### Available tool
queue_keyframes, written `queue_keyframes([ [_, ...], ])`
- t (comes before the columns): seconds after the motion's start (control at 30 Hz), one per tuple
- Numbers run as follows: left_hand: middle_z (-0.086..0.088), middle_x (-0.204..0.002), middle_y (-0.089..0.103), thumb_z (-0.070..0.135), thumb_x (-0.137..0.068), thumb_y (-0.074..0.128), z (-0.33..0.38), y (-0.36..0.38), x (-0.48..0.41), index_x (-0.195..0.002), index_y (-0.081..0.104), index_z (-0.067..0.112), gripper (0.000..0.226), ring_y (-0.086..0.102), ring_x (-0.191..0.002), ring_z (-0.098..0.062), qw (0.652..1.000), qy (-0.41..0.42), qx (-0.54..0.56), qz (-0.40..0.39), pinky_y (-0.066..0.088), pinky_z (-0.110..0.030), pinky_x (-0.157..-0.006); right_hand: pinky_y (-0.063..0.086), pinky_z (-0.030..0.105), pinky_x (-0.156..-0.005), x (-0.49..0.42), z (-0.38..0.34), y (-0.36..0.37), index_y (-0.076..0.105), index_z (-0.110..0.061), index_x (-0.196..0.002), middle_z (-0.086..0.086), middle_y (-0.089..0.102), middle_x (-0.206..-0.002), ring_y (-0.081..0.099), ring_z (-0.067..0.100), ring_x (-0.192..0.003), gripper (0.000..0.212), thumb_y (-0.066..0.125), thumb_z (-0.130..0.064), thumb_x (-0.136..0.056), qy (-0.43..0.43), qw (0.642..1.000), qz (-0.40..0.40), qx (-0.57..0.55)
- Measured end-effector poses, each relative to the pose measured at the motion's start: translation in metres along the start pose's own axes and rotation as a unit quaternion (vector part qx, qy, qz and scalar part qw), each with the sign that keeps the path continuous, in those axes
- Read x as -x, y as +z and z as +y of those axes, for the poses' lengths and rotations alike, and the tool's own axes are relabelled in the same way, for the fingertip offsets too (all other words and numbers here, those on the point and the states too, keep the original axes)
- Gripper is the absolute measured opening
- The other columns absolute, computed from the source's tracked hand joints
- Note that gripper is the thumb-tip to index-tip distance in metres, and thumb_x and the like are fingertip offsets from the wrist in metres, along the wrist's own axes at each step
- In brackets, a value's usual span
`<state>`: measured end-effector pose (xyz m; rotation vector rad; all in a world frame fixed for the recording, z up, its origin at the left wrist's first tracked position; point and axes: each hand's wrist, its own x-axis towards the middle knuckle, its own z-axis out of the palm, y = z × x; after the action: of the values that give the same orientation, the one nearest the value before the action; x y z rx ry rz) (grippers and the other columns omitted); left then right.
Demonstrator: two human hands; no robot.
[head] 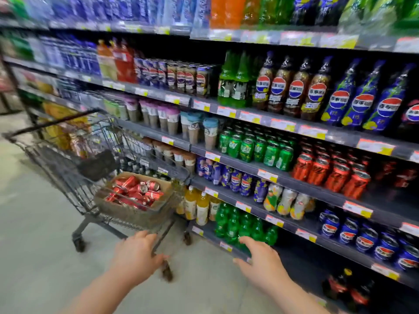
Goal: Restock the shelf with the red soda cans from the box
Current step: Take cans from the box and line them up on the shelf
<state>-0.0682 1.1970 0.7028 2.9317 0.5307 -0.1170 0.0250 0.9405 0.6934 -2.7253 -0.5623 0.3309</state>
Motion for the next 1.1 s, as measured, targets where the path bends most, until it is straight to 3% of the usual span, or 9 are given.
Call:
queue_keyframes([
  [0.13,0.006,-0.139,0.047,0.056,-0.086,0.049,-0.079,-0.022,-0.03,-0.134,0.047,0.027,0.055,0.045,-0.128,-0.017,1.0,-0.021,-0.001,0.01,0.039,-0.03,-0.102,0.033,0.031,-0.108,-0.044,-0.076,0.023,0.039,-0.032,-0.139,-0.006,0.048,-0.141,0.042,0.017,-0.132,0.056,0.055,-0.043,-0.087,-0.012,1.0,-0.016,-0.003],
  [0.3,0.008,-0.145,0.041,0.056,-0.087,0.047,-0.121,-0.023,-0.072,-0.14,0.039,0.029,0.06,0.04,-0.131,-0.015,1.0,-0.009,-0.001,-0.005,0.033,-0.031,-0.106,0.037,0.032,-0.105,-0.092,-0.126,0.039,0.041,-0.032,-0.137,-0.002,0.053,-0.135,0.047,0.021,-0.127,0.055,0.057,-0.043,-0.086,-0.004,0.999,-0.034,0.002],
  [0.53,0.01,-0.139,0.046,0.059,-0.084,0.047,-0.183,-0.004,-0.157,-0.137,0.041,0.032,0.06,0.044,-0.128,-0.015,0.999,-0.008,-0.009,-0.052,0.036,-0.032,-0.102,0.038,0.033,-0.105,-0.198,-0.17,0.071,0.042,-0.032,-0.136,-0.003,0.048,-0.141,0.045,0.021,-0.13,0.053,0.057,-0.043,-0.086,-0.002,0.997,-0.075,-0.027],
  [0.87,0.008,-0.134,0.051,0.064,-0.074,0.044,-0.254,-0.015,-0.344,-0.13,0.05,0.032,0.066,0.051,-0.122,-0.016,0.994,-0.063,-0.014,-0.084,0.041,-0.032,-0.102,0.042,0.03,-0.097,-0.4,-0.217,0.085,0.042,-0.029,-0.136,-0.004,0.053,-0.136,0.05,0.019,-0.124,0.048,0.055,-0.035,-0.09,-0.002,0.988,-0.139,-0.063],
  [1.1,0.007,-0.131,0.053,0.052,-0.083,0.052,-0.275,0.011,-0.429,-0.13,0.05,0.029,0.053,0.049,-0.122,-0.016,0.988,-0.041,-0.032,-0.147,0.039,-0.034,-0.103,0.046,0.03,-0.091,-0.479,-0.235,0.117,0.044,-0.028,-0.132,0.0,0.056,-0.13,0.053,0.021,-0.118,0.046,0.055,-0.036,-0.089,0.028,0.98,-0.189,-0.057],
])
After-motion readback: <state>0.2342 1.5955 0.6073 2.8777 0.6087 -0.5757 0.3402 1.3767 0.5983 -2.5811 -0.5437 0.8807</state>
